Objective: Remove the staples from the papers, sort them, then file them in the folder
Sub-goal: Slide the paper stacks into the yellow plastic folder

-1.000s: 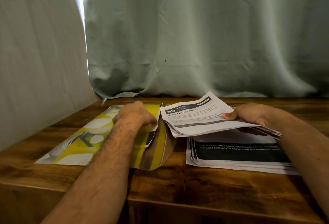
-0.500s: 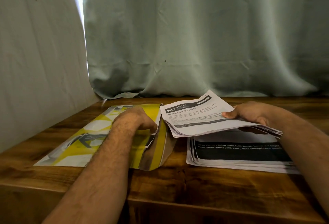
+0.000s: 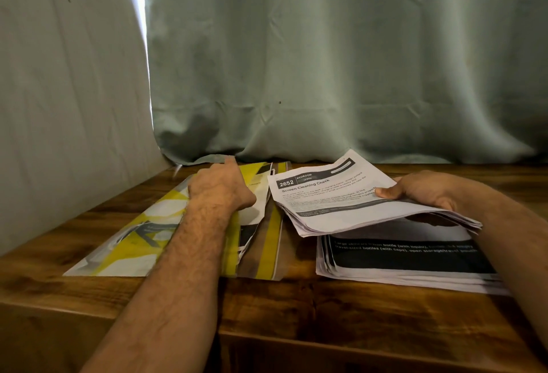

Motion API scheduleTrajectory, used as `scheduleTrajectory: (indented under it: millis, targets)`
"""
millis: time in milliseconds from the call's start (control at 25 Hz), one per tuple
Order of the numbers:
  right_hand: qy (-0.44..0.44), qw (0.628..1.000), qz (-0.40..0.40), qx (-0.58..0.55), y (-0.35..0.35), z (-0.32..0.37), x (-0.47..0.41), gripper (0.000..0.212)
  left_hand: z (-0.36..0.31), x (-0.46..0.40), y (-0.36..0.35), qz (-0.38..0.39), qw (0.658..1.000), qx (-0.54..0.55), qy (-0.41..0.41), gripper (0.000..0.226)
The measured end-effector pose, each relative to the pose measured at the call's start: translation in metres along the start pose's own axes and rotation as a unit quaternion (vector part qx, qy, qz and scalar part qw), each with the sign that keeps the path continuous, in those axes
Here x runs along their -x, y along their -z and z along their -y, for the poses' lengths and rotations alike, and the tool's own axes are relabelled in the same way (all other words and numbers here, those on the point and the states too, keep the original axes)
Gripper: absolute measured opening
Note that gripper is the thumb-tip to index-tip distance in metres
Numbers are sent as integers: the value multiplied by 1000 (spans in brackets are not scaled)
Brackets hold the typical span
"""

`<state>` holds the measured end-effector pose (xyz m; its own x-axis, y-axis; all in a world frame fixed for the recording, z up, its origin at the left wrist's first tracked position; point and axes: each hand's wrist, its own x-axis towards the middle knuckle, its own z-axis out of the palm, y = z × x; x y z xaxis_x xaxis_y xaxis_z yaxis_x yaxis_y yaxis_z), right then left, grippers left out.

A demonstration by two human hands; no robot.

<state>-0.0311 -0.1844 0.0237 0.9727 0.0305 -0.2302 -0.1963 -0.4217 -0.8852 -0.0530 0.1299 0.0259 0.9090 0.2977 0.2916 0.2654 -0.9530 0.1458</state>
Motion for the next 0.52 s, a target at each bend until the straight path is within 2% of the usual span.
scheduleTrajectory:
  millis: [200, 280, 440, 520]
  targets:
    - [-3, 999, 11, -49, 9, 0, -3, 41, -2, 4, 4, -1, 999, 25, -24, 71]
    - [10, 999, 22, -28, 8, -1, -5, 48, -3, 6, 6, 5, 999, 26, -34, 71]
    - [44, 998, 46, -18, -2, -2, -9, 28, -4, 6, 10, 14, 998, 36, -42, 73]
    - [62, 997, 40, -31, -11, -1, -9, 24, -6, 8, 10, 10, 998, 38, -55, 66]
